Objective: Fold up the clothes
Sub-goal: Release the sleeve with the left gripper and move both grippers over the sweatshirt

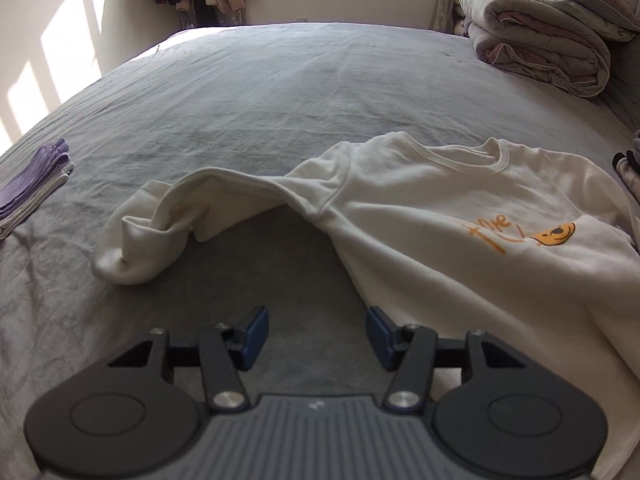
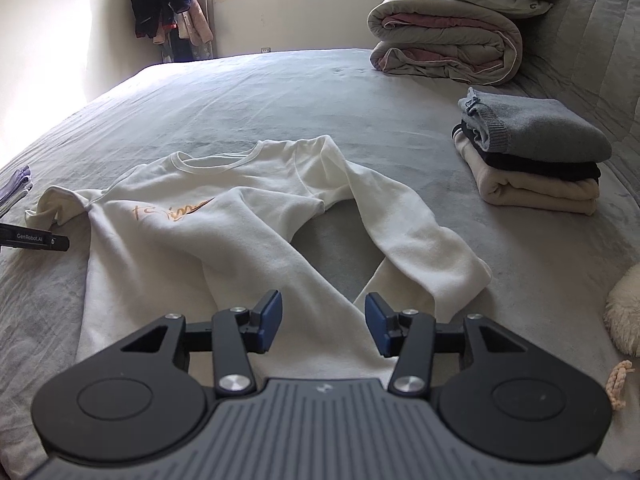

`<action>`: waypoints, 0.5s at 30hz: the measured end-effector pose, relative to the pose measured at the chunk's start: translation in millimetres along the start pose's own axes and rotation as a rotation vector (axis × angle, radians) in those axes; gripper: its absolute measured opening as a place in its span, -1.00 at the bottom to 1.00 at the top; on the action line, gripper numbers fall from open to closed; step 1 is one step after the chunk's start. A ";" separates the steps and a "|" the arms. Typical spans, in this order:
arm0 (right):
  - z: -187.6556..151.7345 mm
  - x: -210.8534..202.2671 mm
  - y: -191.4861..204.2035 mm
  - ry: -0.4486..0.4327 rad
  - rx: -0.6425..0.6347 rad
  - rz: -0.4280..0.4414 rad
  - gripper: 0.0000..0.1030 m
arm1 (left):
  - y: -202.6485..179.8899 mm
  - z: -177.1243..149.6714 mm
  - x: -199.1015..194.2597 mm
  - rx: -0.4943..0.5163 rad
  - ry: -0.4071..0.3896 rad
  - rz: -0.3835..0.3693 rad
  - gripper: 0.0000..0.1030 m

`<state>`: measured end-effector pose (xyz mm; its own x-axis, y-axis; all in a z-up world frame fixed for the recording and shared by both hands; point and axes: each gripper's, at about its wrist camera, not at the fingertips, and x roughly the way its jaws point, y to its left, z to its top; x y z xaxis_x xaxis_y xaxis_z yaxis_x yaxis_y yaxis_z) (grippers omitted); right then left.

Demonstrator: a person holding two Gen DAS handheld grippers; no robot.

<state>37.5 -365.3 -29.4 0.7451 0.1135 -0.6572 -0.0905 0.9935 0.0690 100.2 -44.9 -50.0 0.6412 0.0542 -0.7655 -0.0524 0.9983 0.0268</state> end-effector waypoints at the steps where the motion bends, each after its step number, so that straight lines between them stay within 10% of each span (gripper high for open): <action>1: -0.9 -2.4 -1.4 -0.002 0.006 0.002 -0.02 | -4.0 -4.0 -3.6 -0.003 0.012 -0.025 0.07; 15: -22.9 -12.0 -34.4 0.035 0.038 -0.036 -0.02 | -33.7 -69.1 -21.3 -0.143 0.221 -0.366 -0.05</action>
